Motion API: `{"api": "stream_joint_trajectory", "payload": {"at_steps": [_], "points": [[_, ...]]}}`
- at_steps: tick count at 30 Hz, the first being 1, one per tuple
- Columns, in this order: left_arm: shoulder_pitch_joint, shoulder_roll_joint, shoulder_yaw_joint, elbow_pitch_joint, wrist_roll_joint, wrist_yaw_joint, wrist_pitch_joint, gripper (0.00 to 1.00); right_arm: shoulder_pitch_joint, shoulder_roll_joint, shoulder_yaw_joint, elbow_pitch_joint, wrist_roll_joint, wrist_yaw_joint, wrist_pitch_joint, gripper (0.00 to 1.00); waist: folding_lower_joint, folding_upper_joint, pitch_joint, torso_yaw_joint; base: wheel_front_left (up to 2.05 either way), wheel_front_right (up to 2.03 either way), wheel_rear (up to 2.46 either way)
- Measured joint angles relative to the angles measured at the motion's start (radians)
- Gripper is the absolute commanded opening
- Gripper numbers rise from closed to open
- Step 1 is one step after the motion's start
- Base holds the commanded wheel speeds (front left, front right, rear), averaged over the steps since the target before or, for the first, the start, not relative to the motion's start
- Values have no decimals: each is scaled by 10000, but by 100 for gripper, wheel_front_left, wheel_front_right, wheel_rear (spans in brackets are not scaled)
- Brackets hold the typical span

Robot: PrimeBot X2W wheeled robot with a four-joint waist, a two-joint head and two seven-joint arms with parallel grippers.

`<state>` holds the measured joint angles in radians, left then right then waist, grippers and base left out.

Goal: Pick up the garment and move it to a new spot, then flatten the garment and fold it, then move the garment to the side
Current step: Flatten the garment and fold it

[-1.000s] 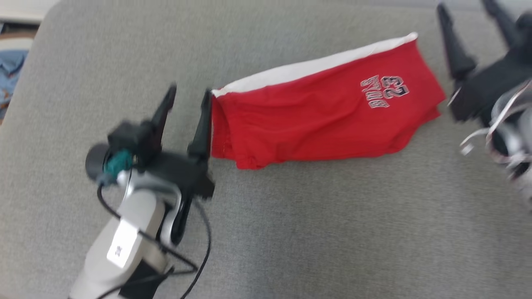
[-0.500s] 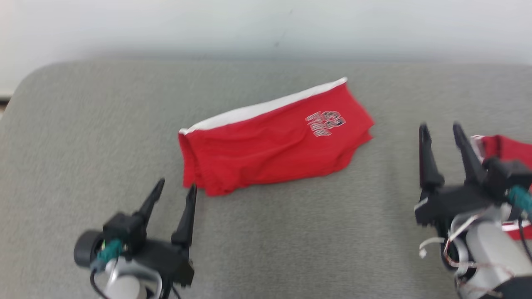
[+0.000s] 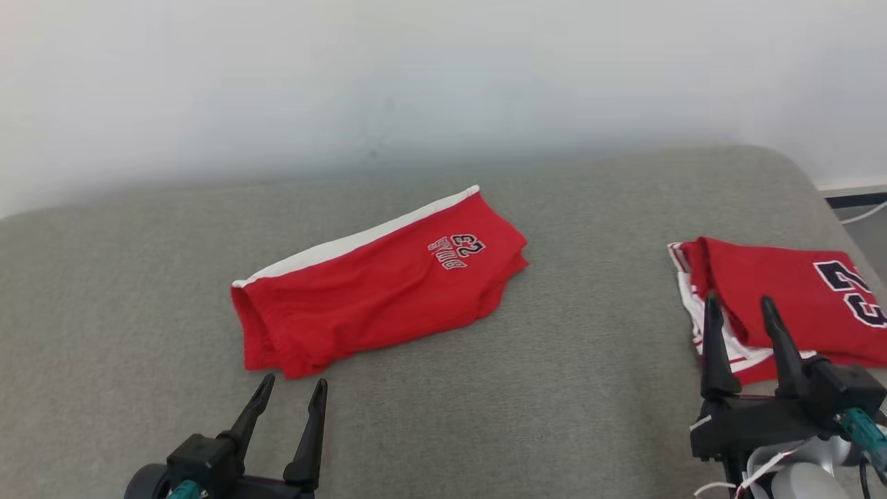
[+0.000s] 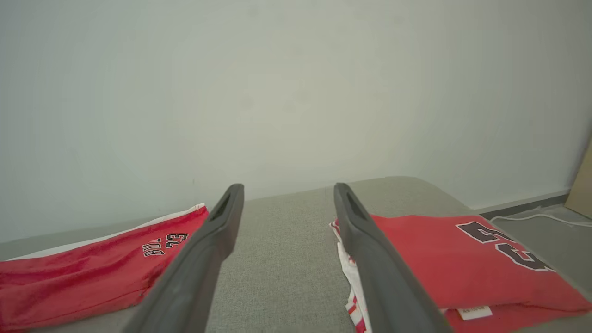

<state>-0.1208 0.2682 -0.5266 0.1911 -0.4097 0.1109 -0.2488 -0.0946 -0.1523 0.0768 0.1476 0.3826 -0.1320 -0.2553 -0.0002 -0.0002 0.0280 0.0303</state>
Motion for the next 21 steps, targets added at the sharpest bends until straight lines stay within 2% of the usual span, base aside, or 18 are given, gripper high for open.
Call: {"api": "stream_joint_trajectory", "payload": {"at_steps": [6, 15, 21], "points": [[302, -23, 36, -236, 59, 44, 2, 100, 441, 345, -464, -481, -443, -2, 0, 100, 2, 1, -203, -425, 0, 0, 0], [311, -128, 610, -453, 96, 121, 29, 100, 488, 360, -614, -913, -629, -2, -2, 100, 3, 1, -144, -351, 0, 0, 0], [513, -485, 1327, -558, -351, 127, 31, 100, 538, 408, -556, -993, -683, -2, -2, 100, 3, 2, -143, -261, 0, 0, 0]]}}
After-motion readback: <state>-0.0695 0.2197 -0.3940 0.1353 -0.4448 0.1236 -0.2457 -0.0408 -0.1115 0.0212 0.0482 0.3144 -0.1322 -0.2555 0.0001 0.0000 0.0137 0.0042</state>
